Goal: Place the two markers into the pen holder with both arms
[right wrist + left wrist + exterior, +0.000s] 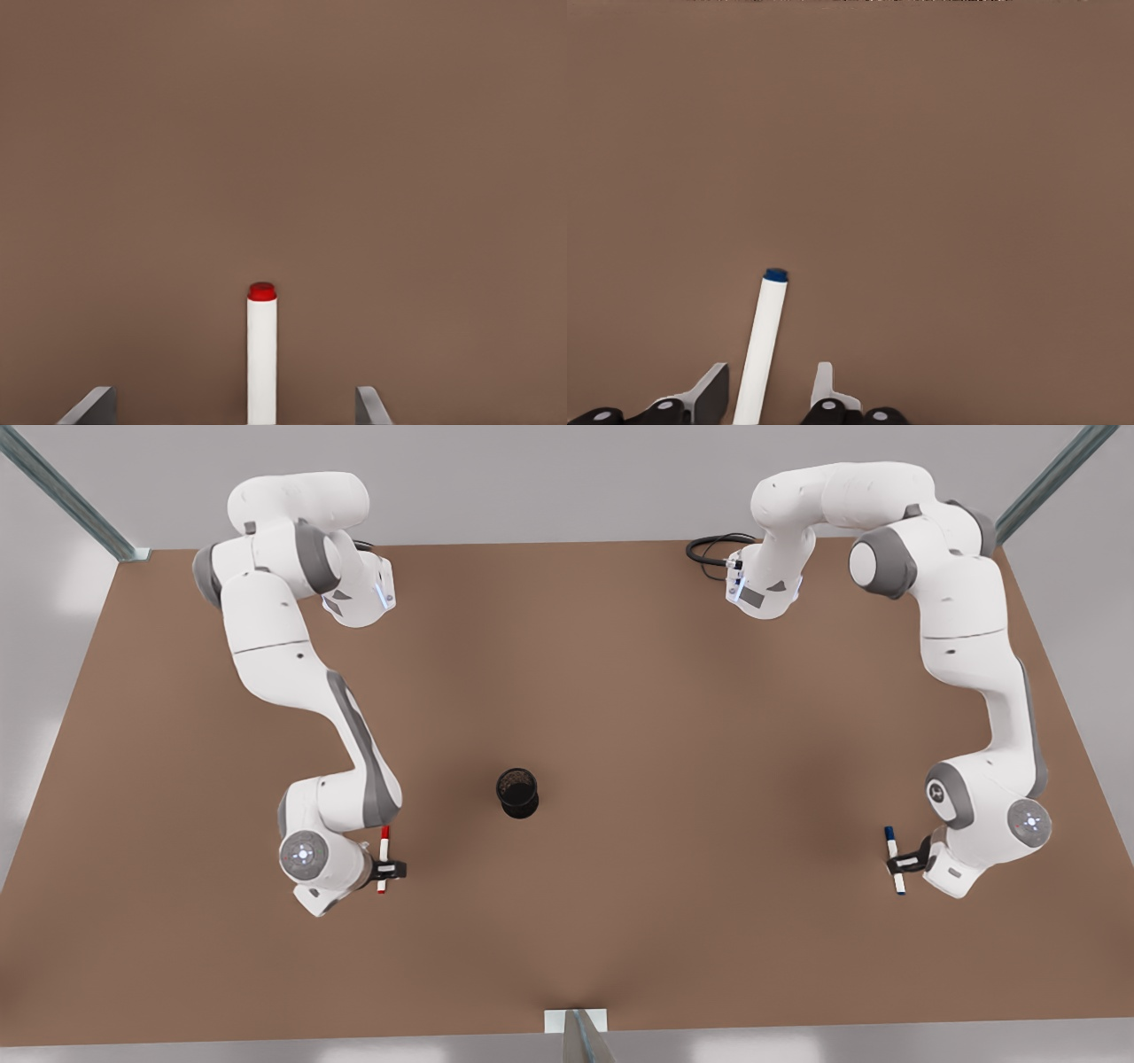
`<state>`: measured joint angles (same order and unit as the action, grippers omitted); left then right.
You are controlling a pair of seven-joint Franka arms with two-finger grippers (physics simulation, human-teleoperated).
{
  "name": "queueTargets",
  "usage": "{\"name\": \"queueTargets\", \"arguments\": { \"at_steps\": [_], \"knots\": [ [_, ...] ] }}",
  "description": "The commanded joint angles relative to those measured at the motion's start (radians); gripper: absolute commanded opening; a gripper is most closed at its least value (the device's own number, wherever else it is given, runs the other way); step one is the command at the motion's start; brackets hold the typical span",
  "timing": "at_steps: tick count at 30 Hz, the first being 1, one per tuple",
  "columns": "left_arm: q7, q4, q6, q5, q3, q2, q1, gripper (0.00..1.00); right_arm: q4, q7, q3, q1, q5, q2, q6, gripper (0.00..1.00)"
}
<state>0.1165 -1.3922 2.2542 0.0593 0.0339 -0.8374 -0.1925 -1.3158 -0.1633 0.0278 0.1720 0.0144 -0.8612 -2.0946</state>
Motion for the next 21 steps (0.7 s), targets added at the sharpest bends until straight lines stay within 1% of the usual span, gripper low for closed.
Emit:
{"name": "queueTargets", "arguments": {
  "at_steps": [1,2,5,13,15,18,21],
  "knots": [
    [0.192,0.005,0.084,-0.003,0.001,-0.009,-0.001,0.6,0.001,-0.116,0.0,0.001,-0.001,-0.007,-0.025,0.99],
    [0.206,0.009,0.087,-0.004,0.001,-0.016,0.001,0.6,0.001,-0.114,0.0,-0.002,-0.001,-0.009,-0.025,0.96],
    [0.261,0.021,0.113,-0.004,0.001,-0.034,0.001,0.6,-0.008,-0.117,0.0,-0.005,-0.002,-0.01,-0.018,0.81],
    [0.347,0.021,0.128,-0.006,0.003,-0.077,0.001,0.6,-0.02,-0.139,0.0,-0.006,-0.001,-0.03,-0.024,0.75],
    [0.348,0.021,0.128,-0.006,0.004,-0.077,0.001,0.59,-0.03,-0.14,0.0,-0.006,-0.001,-0.032,-0.025,0.72],
    [0.348,0.021,0.128,-0.007,0.004,-0.077,0.001,0.49,-0.033,-0.139,0.0,-0.006,-0.002,-0.033,-0.025,0.69],
    [0.348,0.021,0.128,-0.006,0.004,-0.077,0.001,0.47,-0.034,-0.137,0.001,-0.006,-0.002,-0.041,-0.028,0.65]
  ]
}}
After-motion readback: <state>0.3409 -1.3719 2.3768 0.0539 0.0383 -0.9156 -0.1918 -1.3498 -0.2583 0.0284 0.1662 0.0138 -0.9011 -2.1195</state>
